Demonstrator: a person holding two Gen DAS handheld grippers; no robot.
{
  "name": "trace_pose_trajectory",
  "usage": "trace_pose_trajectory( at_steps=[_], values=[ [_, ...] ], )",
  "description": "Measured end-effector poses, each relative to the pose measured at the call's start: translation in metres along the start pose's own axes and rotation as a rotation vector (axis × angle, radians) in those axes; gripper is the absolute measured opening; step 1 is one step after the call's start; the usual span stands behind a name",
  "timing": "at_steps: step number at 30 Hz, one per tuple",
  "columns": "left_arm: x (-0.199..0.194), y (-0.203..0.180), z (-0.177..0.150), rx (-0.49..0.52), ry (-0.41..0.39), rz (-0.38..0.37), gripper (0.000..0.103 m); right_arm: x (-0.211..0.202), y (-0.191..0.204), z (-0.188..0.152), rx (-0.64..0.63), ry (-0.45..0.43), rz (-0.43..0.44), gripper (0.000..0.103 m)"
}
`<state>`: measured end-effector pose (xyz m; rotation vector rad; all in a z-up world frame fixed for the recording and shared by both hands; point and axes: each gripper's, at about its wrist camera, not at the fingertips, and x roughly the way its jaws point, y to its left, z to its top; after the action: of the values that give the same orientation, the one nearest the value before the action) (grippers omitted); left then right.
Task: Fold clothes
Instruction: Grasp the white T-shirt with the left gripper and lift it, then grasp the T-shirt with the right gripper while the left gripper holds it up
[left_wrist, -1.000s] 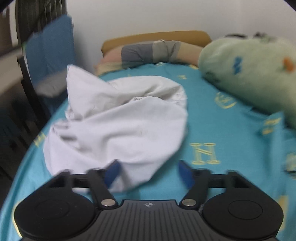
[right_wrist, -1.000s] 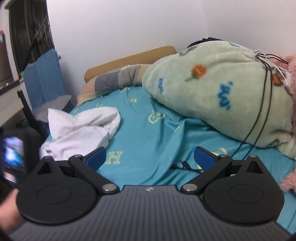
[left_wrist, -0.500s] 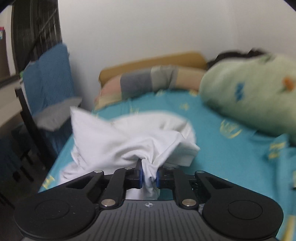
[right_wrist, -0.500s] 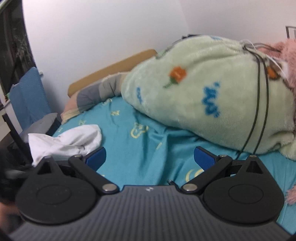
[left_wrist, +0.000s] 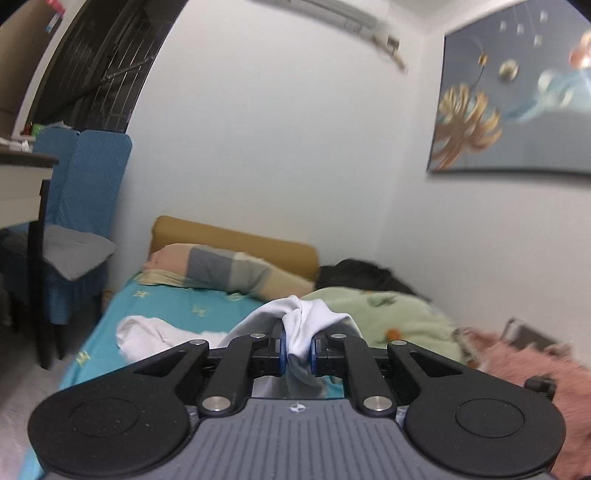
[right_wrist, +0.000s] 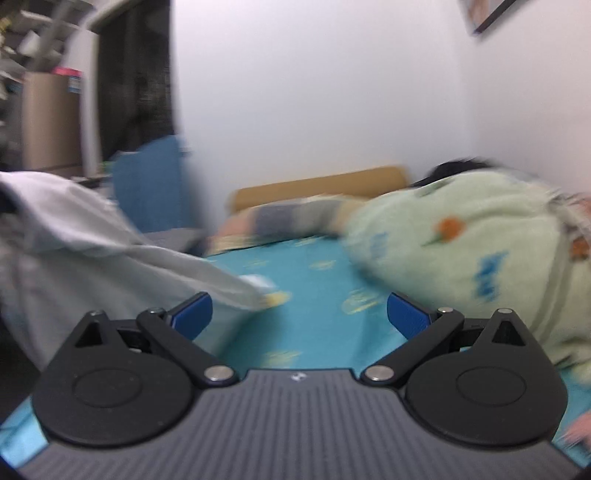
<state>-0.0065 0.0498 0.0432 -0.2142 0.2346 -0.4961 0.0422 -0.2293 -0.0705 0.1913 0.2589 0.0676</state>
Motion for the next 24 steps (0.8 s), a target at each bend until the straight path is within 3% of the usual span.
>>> trace_pose_trajectory(
  at_steps=[4,6,7,9,11,14,18,24],
  values=[
    [-0.003,0.035,-0.018,-0.192,0.063,-0.005,0.012,-0.008,0.03,-0.012,0.045,0.114,0.307,0.099],
    [0.007,0.048,-0.024,-0.251,0.086,0.021,0.013,-0.004,0.056,-0.021,-0.013,0.173,0.434,0.097],
    [0.011,0.053,-0.026,-0.273,0.095,0.029,0.013,-0.001,0.068,-0.026,-0.054,0.184,0.447,0.096],
    [0.017,0.063,-0.03,-0.322,0.116,0.03,0.013,0.005,0.093,-0.036,-0.138,0.204,0.463,0.094],
    [0.023,0.074,-0.034,-0.373,0.137,0.025,0.014,0.022,0.106,-0.045,-0.162,0.26,0.447,0.049],
    [0.028,0.087,-0.041,-0.444,0.161,0.032,0.015,0.038,0.102,-0.047,-0.185,0.305,0.411,0.017],
    [0.035,0.092,-0.046,-0.485,0.187,0.049,0.015,0.026,0.077,-0.028,-0.115,0.271,0.354,0.007],
    [0.042,0.09,-0.05,-0.522,0.233,-0.008,0.015,0.003,0.045,-0.004,-0.03,0.229,0.225,0.006]
  ],
)
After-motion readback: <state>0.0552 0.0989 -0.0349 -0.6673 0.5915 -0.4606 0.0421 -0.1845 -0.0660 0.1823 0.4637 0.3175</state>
